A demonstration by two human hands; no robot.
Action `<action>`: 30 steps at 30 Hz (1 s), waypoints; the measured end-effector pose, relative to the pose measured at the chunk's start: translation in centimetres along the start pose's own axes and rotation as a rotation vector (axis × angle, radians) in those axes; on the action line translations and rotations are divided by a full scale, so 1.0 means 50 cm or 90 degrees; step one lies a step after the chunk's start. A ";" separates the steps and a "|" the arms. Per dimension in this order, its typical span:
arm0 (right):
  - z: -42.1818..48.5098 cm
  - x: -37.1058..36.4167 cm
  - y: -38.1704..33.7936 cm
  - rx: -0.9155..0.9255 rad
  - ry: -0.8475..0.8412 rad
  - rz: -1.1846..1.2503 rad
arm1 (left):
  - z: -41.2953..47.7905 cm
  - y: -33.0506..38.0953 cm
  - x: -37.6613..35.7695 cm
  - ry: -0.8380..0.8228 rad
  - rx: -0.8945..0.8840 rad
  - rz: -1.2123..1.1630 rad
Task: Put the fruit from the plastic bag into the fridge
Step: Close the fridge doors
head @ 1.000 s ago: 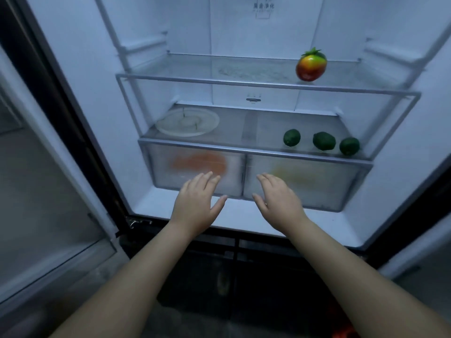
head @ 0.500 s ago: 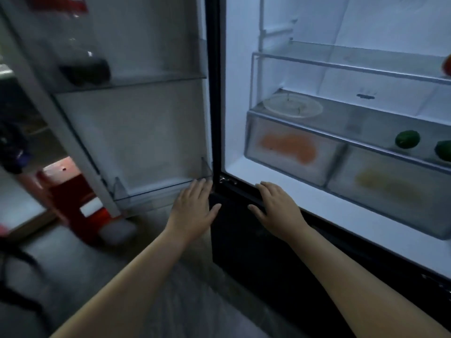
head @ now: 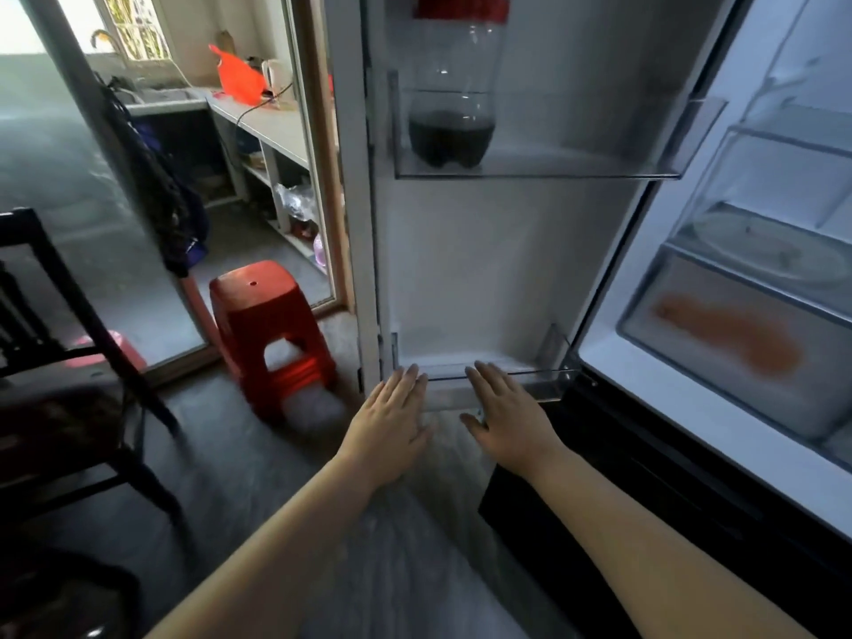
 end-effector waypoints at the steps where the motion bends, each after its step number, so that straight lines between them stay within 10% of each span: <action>1: 0.018 -0.013 -0.013 -0.001 -0.003 0.003 | 0.007 -0.020 -0.006 -0.001 -0.007 0.000; 30: -0.111 -0.096 -0.071 -0.165 0.111 0.037 | -0.082 -0.001 -0.091 0.053 -0.274 0.056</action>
Point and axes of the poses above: each hand's wrist, its own z-axis towards the middle knuckle, its own x-axis out of the back of the hand, y = z × x, the point moved 3 cm from there along z, towards the middle knuckle, and after that the axes turned 6 degrees about x, right-handed, at the moved point
